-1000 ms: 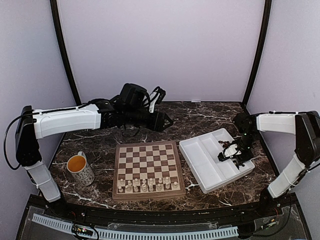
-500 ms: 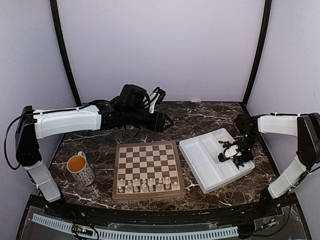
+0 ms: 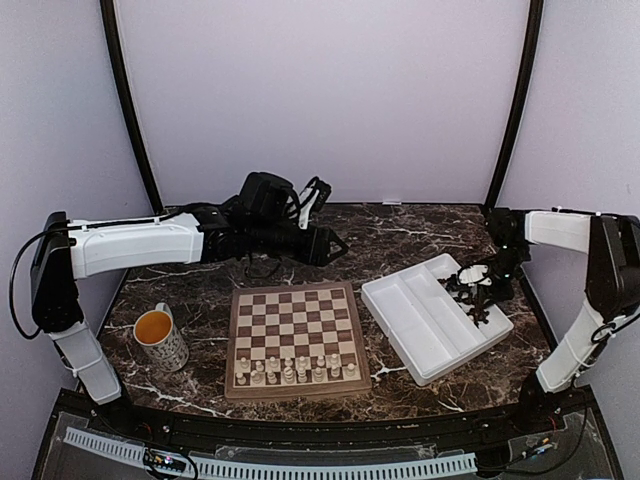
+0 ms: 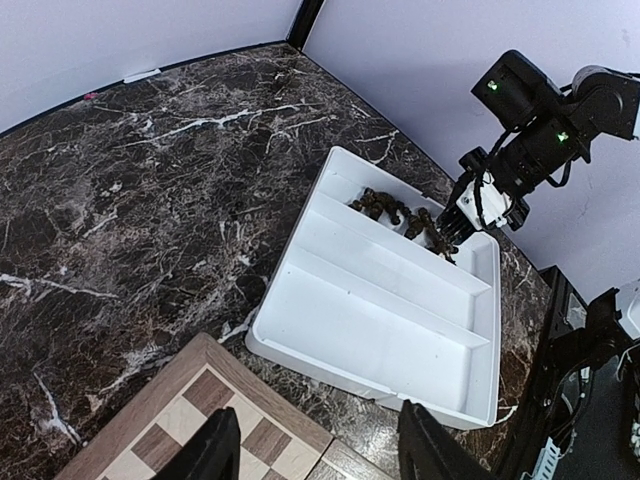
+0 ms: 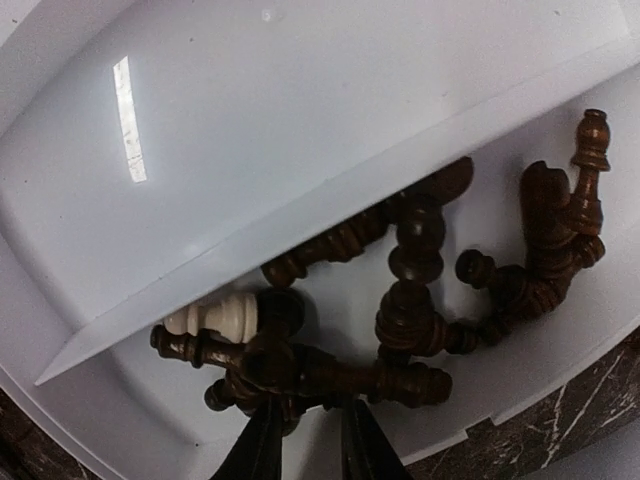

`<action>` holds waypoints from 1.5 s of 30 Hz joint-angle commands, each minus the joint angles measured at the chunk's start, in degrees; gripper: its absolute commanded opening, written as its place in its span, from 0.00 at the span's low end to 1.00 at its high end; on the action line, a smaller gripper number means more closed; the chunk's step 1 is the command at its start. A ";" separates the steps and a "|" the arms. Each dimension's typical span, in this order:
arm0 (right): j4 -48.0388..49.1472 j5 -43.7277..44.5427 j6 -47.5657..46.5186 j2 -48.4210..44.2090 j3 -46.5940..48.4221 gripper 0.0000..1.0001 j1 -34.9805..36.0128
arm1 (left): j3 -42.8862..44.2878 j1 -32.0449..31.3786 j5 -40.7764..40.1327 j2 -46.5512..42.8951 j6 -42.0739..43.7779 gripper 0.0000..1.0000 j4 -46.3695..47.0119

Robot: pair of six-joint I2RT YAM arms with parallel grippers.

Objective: Set up the chess pieces on the board
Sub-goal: Pick up the pawn from the storage box.

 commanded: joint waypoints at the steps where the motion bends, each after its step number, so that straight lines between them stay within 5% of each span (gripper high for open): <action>1: -3.92 -3.66 1.16 -0.13 1.12 0.25 -0.59 | -0.64 0.23 1.04 -1.61 -0.13 0.55 2.11; 16: -2.76 -1.80 -2.99 -5.94 -5.67 0.31 6.16 | -0.28 0.27 1.04 -1.67 -0.27 0.56 2.07; 36: -4.21 2.28 -6.06 -3.57 -0.42 0.30 5.38 | 1.40 0.23 1.27 -0.82 -0.20 0.56 0.94; 45: 3.23 4.60 -7.56 -1.77 -4.32 0.33 5.65 | 0.74 0.24 1.15 -1.25 -0.11 0.56 1.02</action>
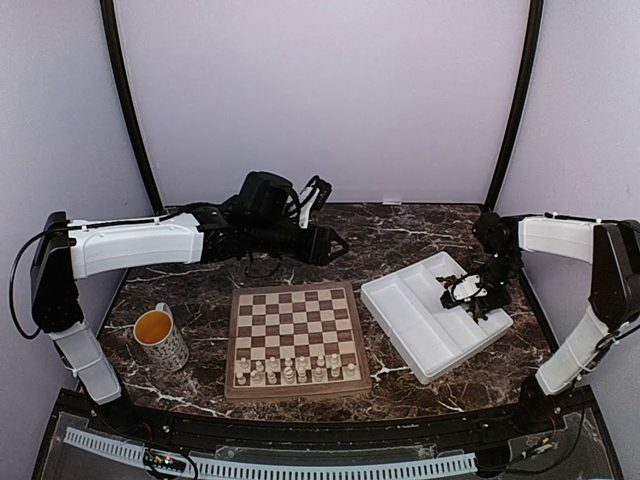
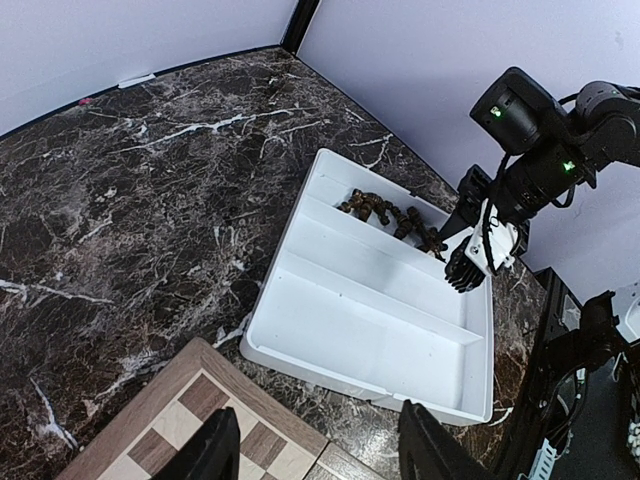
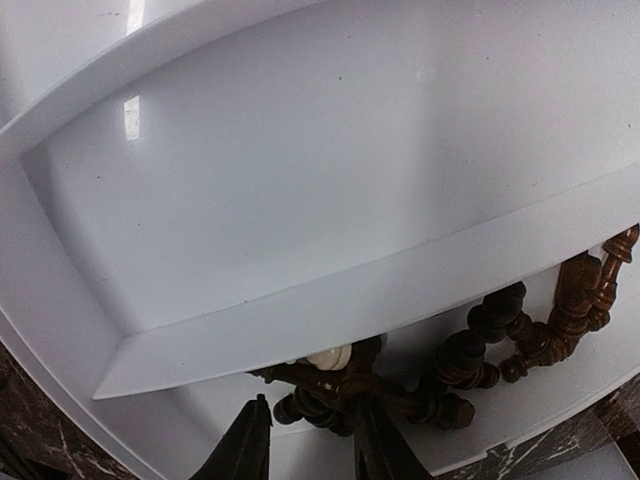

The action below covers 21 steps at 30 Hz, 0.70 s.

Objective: Set up the chess pieces on the board
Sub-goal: Pick up the pawn from the storage box.

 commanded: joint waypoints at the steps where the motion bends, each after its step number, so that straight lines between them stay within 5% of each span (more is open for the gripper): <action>1: 4.75 0.91 -1.51 1.72 -2.19 0.35 0.33 | 0.78 0.28 0.45 -1.28 -0.02 0.56 0.21; 8: 7.37 -0.10 -2.19 3.17 -3.77 0.43 1.69 | 0.17 0.29 0.28 -1.48 -0.49 0.56 0.80; 14: 9.29 -0.88 -0.41 4.43 -4.64 0.41 2.14 | -0.15 0.22 0.52 -1.12 -1.18 0.56 1.74; 21: 0.40 -10.74 4.47 7.79 4.51 0.41 -0.89 | 0.12 0.23 0.72 -0.80 -0.88 0.56 1.54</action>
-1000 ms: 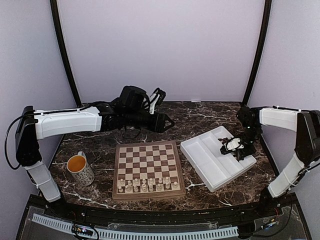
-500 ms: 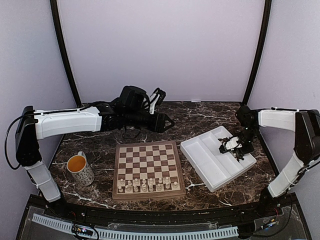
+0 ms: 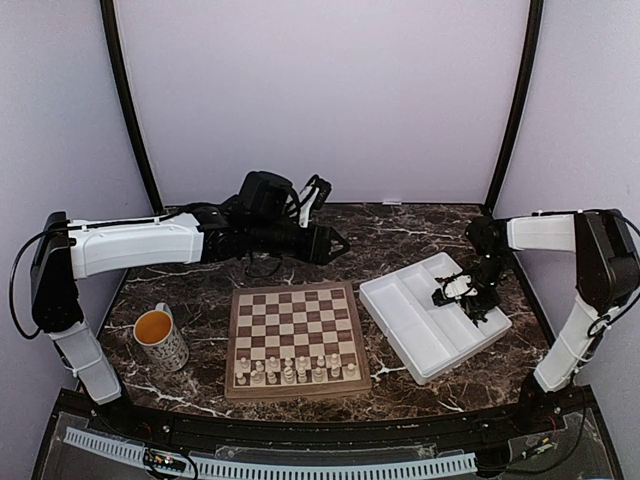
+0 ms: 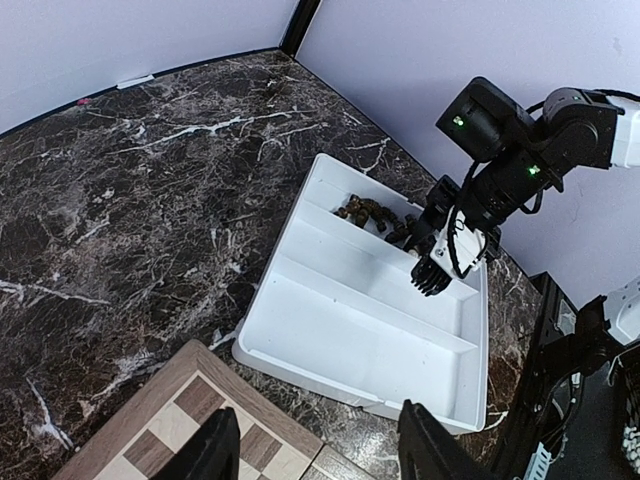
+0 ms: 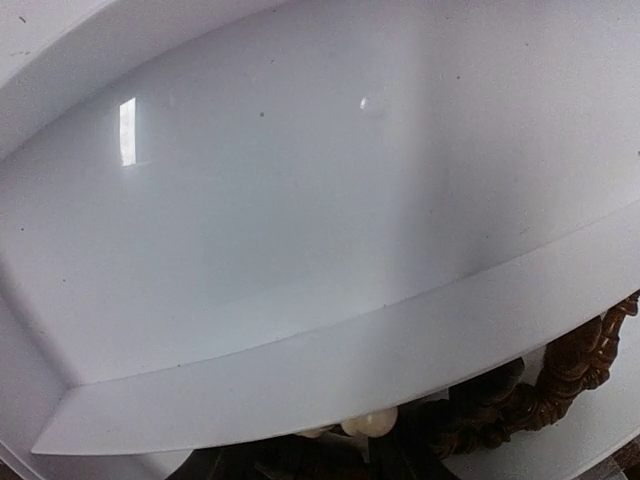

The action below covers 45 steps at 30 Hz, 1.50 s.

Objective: Set up the chess pieces on the board
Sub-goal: Pick up the pawn from the storage box.

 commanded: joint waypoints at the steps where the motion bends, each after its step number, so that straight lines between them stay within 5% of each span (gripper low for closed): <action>1: -6.00 -8.62 3.52 2.54 4.59 0.41 -1.75 | 0.08 0.28 0.57 -0.70 0.04 0.56 1.11; 21: -9.02 -18.36 4.89 -3.31 3.94 0.30 -4.83 | -0.35 0.21 1.92 -0.01 -0.26 0.56 2.46; 29: -7.31 -15.07 8.06 -1.71 3.99 0.29 -5.58 | -0.07 0.25 2.35 -0.07 -0.51 0.56 2.44; 36: -11.46 -10.42 4.02 -5.28 1.70 0.41 -6.59 | -0.75 0.23 2.01 -0.43 -0.21 0.56 2.44; 45: -5.43 -15.52 10.21 -0.77 4.91 0.38 -5.71 | 0.09 0.24 2.71 0.30 -0.11 0.56 2.95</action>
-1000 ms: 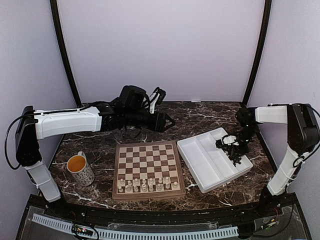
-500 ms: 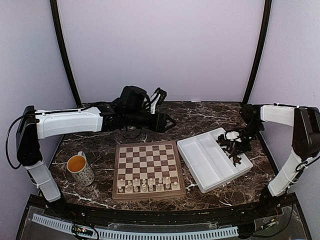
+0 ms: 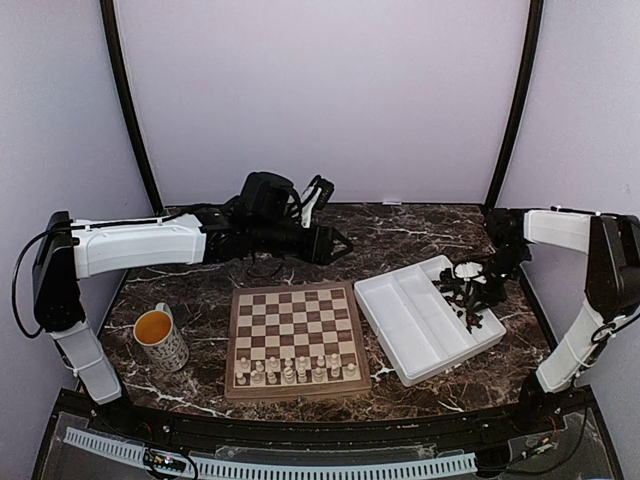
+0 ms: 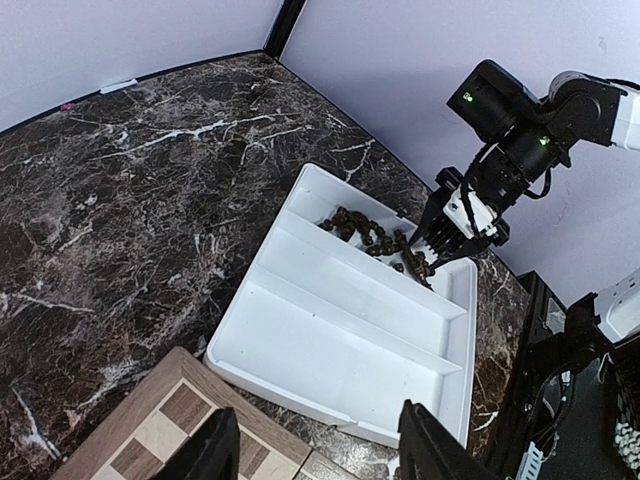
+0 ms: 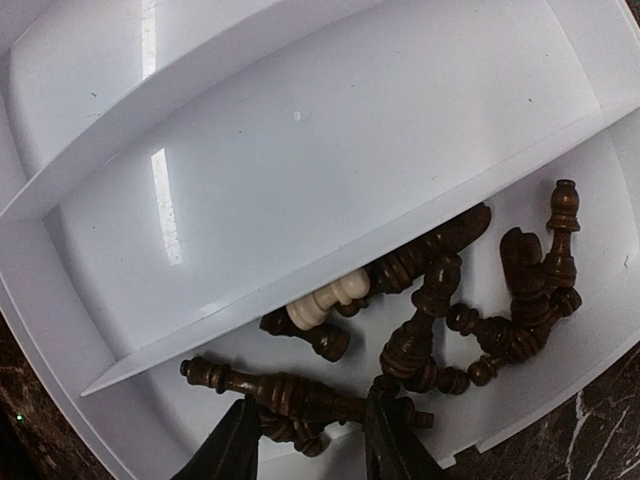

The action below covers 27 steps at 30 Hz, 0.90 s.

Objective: Set up the chess pieces on the board
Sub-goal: Pick up the pawn from the storage box.

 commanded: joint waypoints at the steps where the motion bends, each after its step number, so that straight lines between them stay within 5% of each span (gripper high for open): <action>1: 3.44 -1.92 2.48 2.83 1.74 0.38 0.91 | 0.13 0.24 0.57 -0.37 0.21 0.56 1.16; 16: 9.46 3.31 -4.21 5.46 -2.17 0.59 7.67 | 0.09 0.27 -0.07 -0.12 -0.30 0.56 1.12; 27: 12.31 -0.19 -3.68 4.42 -2.49 0.32 8.50 | -0.08 0.24 0.01 -0.08 -1.14 0.56 1.11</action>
